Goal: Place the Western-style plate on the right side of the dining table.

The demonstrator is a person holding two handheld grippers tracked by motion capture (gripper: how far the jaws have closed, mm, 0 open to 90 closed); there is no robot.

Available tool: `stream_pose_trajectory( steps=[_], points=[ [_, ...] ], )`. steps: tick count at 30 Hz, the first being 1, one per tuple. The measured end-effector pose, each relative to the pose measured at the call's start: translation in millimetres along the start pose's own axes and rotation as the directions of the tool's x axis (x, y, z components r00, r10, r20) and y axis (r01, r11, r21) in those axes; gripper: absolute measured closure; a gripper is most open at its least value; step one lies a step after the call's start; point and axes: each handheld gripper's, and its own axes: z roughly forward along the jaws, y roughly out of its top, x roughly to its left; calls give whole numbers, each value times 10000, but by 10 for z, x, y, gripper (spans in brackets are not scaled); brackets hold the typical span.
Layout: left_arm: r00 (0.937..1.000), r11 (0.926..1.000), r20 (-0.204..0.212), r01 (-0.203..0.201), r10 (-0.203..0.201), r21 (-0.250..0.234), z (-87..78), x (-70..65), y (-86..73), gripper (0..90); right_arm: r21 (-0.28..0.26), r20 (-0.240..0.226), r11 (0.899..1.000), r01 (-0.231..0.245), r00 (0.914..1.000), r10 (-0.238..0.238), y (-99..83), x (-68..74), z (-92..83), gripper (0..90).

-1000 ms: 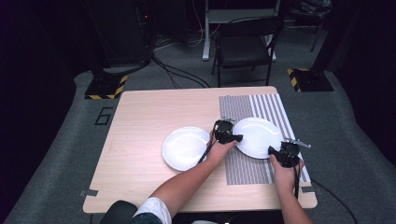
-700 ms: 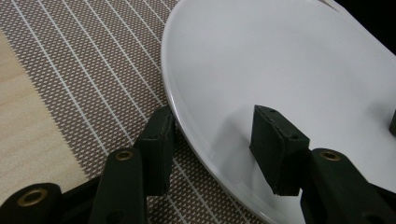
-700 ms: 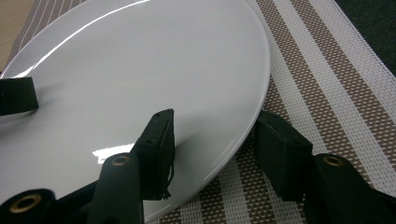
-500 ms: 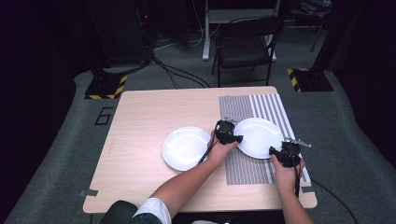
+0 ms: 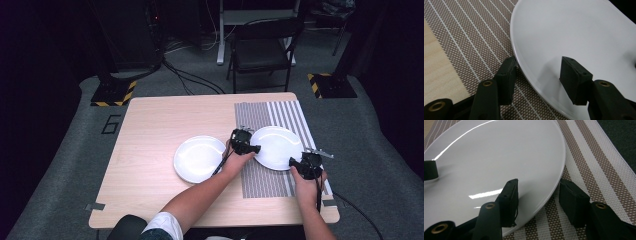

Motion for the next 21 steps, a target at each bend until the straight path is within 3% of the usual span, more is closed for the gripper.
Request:
stream_pose_trajectory(
  steps=[10, 21],
  points=[
    [10000, 10000, -15, -88, 88, 38, -4, -3, -1, 465, -35, -117, 10000, -74, 9999, 74, -10, -15, -8, 488],
    [9999, 9997, 5, -160, 160, -202, -52, -14, 20, 458, -182, -383, 9997, 144, 9992, -151, -39, -52, -87, 477]
  ],
)
